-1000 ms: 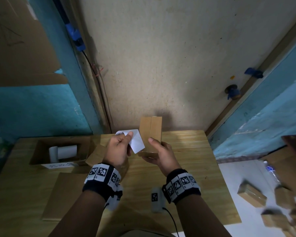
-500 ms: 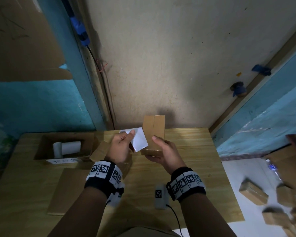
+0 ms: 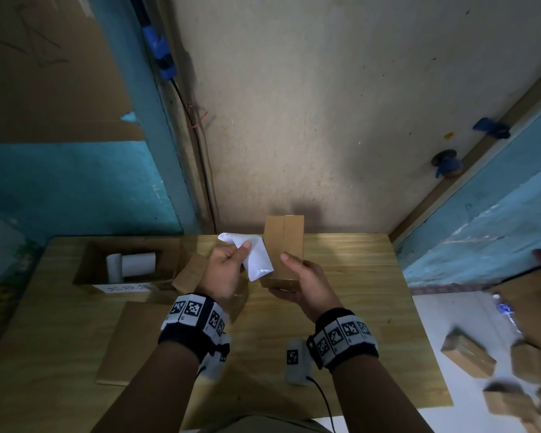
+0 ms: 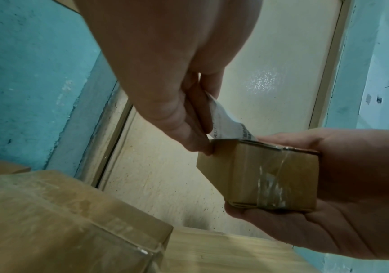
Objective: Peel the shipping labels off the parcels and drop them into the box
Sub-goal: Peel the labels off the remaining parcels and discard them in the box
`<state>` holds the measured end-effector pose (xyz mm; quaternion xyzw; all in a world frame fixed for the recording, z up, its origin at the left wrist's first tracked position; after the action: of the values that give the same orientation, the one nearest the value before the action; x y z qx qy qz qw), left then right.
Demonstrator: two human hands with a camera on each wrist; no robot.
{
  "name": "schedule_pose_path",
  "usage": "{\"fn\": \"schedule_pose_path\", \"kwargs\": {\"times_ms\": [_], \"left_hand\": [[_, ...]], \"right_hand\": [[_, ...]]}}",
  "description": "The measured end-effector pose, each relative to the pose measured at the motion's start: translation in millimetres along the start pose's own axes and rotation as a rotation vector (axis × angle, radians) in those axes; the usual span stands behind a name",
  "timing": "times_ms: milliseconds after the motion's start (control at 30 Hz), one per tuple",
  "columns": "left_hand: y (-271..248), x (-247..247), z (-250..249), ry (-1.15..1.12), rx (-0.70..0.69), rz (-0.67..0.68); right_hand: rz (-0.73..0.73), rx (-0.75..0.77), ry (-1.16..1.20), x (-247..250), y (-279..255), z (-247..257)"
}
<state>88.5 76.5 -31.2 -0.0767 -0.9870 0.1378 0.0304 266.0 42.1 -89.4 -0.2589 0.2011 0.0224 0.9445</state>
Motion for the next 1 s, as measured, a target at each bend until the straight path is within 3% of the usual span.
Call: {"fn": "schedule_pose_path", "kwargs": {"times_ms": [367,1000], "left_hand": [[-5.2,0.9,-8.0,0.004,-0.035,0.059],[-12.7,-8.5,-14.5,-0.126,0.055,-0.062]], "right_hand": [[0.004,-0.007,0.000,-6.3,-2.6,-6.7],[0.053,0.059,0.079,-22.2,-20.4,22.8]]}}
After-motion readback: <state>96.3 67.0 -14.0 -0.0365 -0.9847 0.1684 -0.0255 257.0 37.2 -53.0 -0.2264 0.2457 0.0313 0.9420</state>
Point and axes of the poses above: each hand's wrist, its own y-axis towards the middle knuckle, its own x-axis out of the back of the hand, z = x × y, the point moved 8 cm from there along y, towards the middle knuckle, and after that the axes turned 10 degrees about z, right-handed, at the moved point
